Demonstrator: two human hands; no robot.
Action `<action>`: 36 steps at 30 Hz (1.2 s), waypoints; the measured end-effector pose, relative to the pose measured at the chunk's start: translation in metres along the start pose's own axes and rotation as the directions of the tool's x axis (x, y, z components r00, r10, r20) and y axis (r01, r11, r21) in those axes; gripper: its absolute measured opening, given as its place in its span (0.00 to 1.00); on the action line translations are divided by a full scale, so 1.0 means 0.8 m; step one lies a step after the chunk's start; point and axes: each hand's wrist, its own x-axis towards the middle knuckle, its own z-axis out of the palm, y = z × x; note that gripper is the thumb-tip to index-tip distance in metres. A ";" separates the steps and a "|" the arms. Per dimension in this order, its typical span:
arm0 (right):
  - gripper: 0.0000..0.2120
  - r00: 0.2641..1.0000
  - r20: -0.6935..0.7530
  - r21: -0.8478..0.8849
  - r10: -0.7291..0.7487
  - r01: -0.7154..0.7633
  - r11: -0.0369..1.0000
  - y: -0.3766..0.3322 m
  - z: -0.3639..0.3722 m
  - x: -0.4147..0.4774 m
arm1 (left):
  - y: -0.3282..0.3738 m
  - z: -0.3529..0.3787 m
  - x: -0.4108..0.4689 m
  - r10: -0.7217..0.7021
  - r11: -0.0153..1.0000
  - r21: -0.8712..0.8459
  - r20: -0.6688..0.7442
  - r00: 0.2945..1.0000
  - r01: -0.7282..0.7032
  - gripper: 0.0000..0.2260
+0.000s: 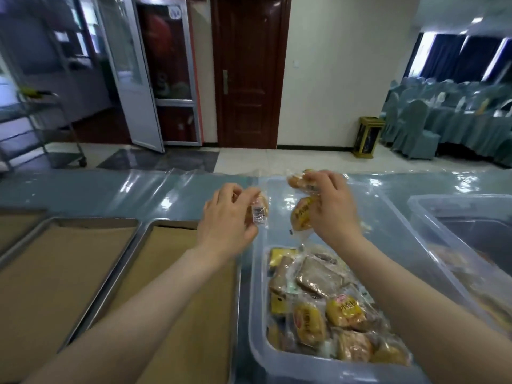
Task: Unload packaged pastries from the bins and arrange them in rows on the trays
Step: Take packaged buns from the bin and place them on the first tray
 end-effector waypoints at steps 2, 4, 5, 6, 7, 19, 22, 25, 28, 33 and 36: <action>0.26 1.000 -0.006 0.076 -0.014 0.015 0.997 -0.042 0.014 -0.003 | -0.034 -0.030 -0.022 -0.058 0.998 0.013 -0.039 0.998 0.059 0.26; 0.27 0.999 -0.012 0.141 -0.046 0.047 0.989 -0.089 0.036 -0.011 | -0.073 -0.059 -0.049 -0.113 0.993 0.018 -0.078 0.990 0.115 0.27; 0.27 0.998 -0.014 0.173 -0.066 0.068 0.983 -0.114 0.049 -0.015 | -0.092 -0.073 -0.063 -0.139 0.990 0.012 -0.101 0.985 0.141 0.27; 0.27 0.997 -0.009 0.209 -0.081 0.081 0.975 -0.141 0.063 -0.021 | -0.112 -0.088 -0.079 -0.169 0.985 0.002 -0.116 0.979 0.171 0.28; 0.27 0.996 -0.002 0.249 -0.086 0.084 0.965 -0.169 0.078 -0.028 | -0.132 -0.104 -0.096 -0.194 0.981 -0.001 -0.129 0.972 0.196 0.28; 0.27 0.950 0.261 0.577 -0.171 -0.012 0.817 -0.550 0.291 -0.188 | -0.375 -0.346 -0.344 -0.406 0.878 0.159 -0.252 0.878 0.452 0.28; 0.28 0.927 0.304 0.602 -0.219 -0.009 0.798 -0.610 0.323 -0.211 | -0.422 -0.386 -0.386 -0.465 0.844 0.159 -0.259 0.846 0.513 0.27; 0.29 0.901 0.369 0.634 -0.227 -0.065 0.771 -0.657 0.358 -0.222 | -0.468 -0.413 -0.418 -0.509 0.822 0.149 -0.240 0.826 0.550 0.27; 0.28 0.888 0.417 0.647 -0.191 -0.142 0.750 -0.691 0.404 -0.232 | -0.517 -0.427 -0.447 -0.556 0.789 0.151 -0.238 0.796 0.596 0.28; 0.30 0.876 0.473 0.650 -0.090 -0.279 0.707 -0.740 0.502 -0.247 | -0.610 -0.441 -0.489 -0.626 0.742 0.146 -0.198 0.754 0.654 0.28; 0.28 0.856 0.517 0.613 0.014 -0.382 0.692 -0.763 0.571 -0.251 | -0.670 -0.451 -0.510 -0.654 0.714 0.147 -0.210 0.727 0.685 0.27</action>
